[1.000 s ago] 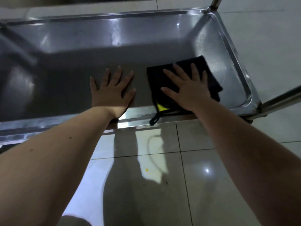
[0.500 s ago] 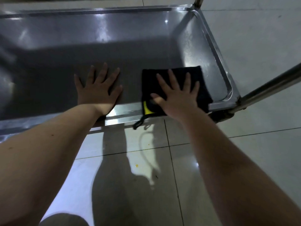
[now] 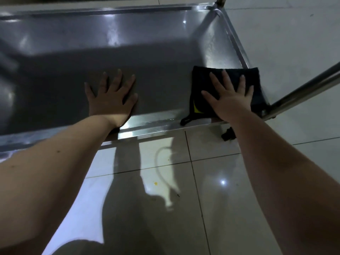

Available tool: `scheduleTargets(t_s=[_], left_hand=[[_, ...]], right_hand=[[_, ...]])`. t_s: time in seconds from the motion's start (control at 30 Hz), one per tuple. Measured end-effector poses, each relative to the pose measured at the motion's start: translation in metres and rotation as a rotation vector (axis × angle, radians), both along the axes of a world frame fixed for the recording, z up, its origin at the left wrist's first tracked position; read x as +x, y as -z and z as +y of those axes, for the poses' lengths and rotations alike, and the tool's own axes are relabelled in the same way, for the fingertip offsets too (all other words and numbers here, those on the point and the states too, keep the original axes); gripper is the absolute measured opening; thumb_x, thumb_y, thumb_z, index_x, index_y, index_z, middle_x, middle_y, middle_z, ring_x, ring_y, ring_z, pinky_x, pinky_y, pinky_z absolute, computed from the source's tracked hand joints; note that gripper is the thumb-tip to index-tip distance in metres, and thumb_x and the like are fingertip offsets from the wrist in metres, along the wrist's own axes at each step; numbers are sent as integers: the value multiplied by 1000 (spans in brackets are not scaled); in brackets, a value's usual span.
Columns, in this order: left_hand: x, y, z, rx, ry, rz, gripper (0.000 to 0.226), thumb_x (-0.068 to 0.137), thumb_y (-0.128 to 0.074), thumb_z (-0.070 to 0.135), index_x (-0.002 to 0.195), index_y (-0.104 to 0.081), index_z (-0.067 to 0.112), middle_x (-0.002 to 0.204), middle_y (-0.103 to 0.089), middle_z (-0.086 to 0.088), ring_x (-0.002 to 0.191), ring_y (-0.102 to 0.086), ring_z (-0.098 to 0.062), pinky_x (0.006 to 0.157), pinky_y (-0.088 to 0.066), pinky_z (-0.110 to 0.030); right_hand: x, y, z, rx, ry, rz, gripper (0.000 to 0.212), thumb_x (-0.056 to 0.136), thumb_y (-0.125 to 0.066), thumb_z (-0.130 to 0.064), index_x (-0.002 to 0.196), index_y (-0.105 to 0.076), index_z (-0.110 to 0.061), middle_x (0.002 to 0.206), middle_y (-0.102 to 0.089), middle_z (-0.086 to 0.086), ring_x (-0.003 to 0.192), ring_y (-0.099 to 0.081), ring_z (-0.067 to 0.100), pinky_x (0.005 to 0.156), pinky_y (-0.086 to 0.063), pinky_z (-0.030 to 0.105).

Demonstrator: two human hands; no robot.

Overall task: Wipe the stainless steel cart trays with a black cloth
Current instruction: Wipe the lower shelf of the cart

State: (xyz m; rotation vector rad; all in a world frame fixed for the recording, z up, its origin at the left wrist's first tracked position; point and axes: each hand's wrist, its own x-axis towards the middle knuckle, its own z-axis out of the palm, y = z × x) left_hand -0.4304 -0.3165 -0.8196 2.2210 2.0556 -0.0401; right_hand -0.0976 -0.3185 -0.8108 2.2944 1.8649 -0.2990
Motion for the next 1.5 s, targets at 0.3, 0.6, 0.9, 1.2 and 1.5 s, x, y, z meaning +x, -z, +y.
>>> scheduleTargets(t_s=[0.3, 0.6, 0.9, 1.2, 1.5], left_hand=[[-23, -41, -2, 6, -118, -380, 51, 107, -24, 13, 156, -16, 19, 165, 3, -10, 151, 6, -30, 119, 1, -51], [-16, -38, -60, 2, -48, -251, 56, 103, -37, 40, 155, -20, 34, 165, -5, -4, 150, 4, -34, 118, 1, -53], [-63, -11, 21, -52, -163, -24, 84, 73, -6, 92, 149, 0, 56, 164, 5, 11, 148, 14, -39, 100, 14, -78], [-83, -20, 5, -134, -11, -17, 79, 72, -6, 91, 145, 9, 62, 163, 15, 14, 147, 18, -40, 103, 11, -77], [-108, -22, -75, -145, 64, -52, 71, 77, -16, 87, 141, 6, 68, 161, 18, 20, 147, 22, -31, 106, 15, -72]], right_hand=[[-248, -11, -59, -39, -391, 136, 67, 91, -19, -71, 151, 2, -48, 163, 14, -11, 141, 23, 51, 102, 17, 72], [-181, -13, -25, 201, -90, 381, 57, 103, -29, -45, 156, -11, -37, 163, -10, -12, 149, 6, 37, 121, 4, 46], [-178, 11, -29, 131, -249, 137, 59, 93, -14, -70, 148, 2, -56, 164, 6, -13, 145, 15, 45, 116, 12, 54], [-186, 9, -25, 101, -245, 47, 68, 84, -11, -80, 145, 11, -58, 163, 14, -11, 144, 20, 46, 116, 9, 59], [-217, 2, -27, 90, -231, -48, 63, 95, -12, -64, 150, 12, -47, 161, 24, -2, 138, 32, 46, 109, 21, 60]])
